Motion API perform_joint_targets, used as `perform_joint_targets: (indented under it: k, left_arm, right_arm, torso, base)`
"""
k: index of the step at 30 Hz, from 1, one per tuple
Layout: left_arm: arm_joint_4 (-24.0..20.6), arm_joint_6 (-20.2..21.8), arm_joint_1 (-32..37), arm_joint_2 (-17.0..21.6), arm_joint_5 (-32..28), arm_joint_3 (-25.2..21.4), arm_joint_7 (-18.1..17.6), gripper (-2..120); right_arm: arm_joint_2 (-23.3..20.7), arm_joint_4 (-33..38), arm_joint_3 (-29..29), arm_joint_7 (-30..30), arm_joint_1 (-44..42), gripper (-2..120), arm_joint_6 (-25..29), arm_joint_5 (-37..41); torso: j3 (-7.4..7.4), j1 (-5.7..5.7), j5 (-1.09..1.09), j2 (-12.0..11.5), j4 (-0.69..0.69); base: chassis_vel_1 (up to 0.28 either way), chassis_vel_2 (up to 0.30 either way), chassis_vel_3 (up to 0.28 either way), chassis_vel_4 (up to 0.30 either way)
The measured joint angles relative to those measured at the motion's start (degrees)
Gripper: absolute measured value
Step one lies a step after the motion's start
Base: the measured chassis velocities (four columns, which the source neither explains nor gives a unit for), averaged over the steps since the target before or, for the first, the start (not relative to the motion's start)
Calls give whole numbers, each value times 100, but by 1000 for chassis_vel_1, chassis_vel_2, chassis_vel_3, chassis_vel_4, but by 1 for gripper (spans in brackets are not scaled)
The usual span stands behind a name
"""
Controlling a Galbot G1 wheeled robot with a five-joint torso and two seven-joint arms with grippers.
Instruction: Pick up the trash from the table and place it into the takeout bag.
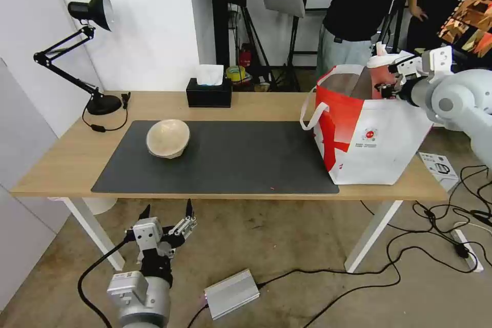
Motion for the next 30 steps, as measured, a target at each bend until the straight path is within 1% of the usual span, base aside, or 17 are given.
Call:
perform_joint_targets:
  k: [2, 3, 8, 9, 11, 12, 13, 16, 17, 18, 20, 22, 30]
  left_arm:
    - [0, 3, -14, -2, -4, -1, -22, 100]
    - [0, 3, -14, -2, -4, -1, -22, 100]
    - [3, 5, 21, 7, 3, 0, -37, 100]
    - [3, 5, 21, 7, 3, 0, -37, 100]
    - [4, 5, 36, 14, 16, 6, -37, 100]
    - [4, 5, 37, 9, 20, 7, -37, 100]
    - [4, 5, 37, 9, 20, 7, -37, 100]
    - [4, 5, 47, -20, 46, 23, -41, 100]
    - [3, 5, 49, -23, 54, 27, -42, 100]
    - [3, 5, 49, -23, 54, 27, -42, 100]
    - [3, 5, 50, -28, 63, 29, -45, 100]
    - [2, 5, 49, -28, 64, 28, -50, 100]
    - [2, 5, 35, -25, 66, 31, -52, 100]
  right_arm:
    - [-34, 8, -94, -7, 83, 35, 1, 6]
    - [-34, 8, -94, -7, 83, 35, 1, 6]
    - [-57, 23, -198, -37, 174, 57, 1, 12]
    - [-57, 23, -198, -37, 174, 57, 1, 12]
    - [-57, 25, -265, -37, 241, 67, 1, 13]
    - [-57, 32, -305, -38, 279, 69, 1, 13]
    - [-57, 32, -305, -38, 279, 69, 1, 13]
    - [-66, 45, -389, -51, 357, 85, 1, -1]
    - [-66, 40, -401, -54, 370, 88, 1, -4]
    - [-66, 40, -401, -54, 370, 88, 1, -4]
    - [-69, 25, -428, -56, 389, 97, 1, -9]
    - [-84, 30, -436, -57, 389, 100, 1, -12]
    - [-129, 54, -432, -69, 357, 100, 1, -45]
  torso:
    - [0, 0, 0, 0, 0]
    - [0, 0, 0, 0, 0]
    - [0, 0, 0, 0, 0]
    - [0, 0, 0, 0, 0]
    - [0, 0, 0, 0, 0]
    - [0, 0, 0, 0, 0]
    - [0, 0, 0, 0, 0]
    - [0, 0, 0, 0, 0]
    - [0, 0, 0, 0, 0]
    - [0, 0, 0, 0, 0]
    - [0, 0, 0, 0, 0]
    - [0, 0, 0, 0, 0]
    - [0, 0, 0, 0, 0]
  base:
    - [0, 0, 0, 0]
    - [0, 0, 0, 0]
    - [0, 0, 0, 0]
    - [0, 0, 0, 0]
    - [0, 0, 0, 0]
    - [0, 0, 0, 0]
    - [0, 0, 0, 0]
    - [0, 0, 0, 0]
    - [0, 0, 0, 0]
    - [0, 0, 0, 0]
    - [0, 0, 0, 0]
    - [0, 0, 0, 0]
    - [0, 0, 0, 0]
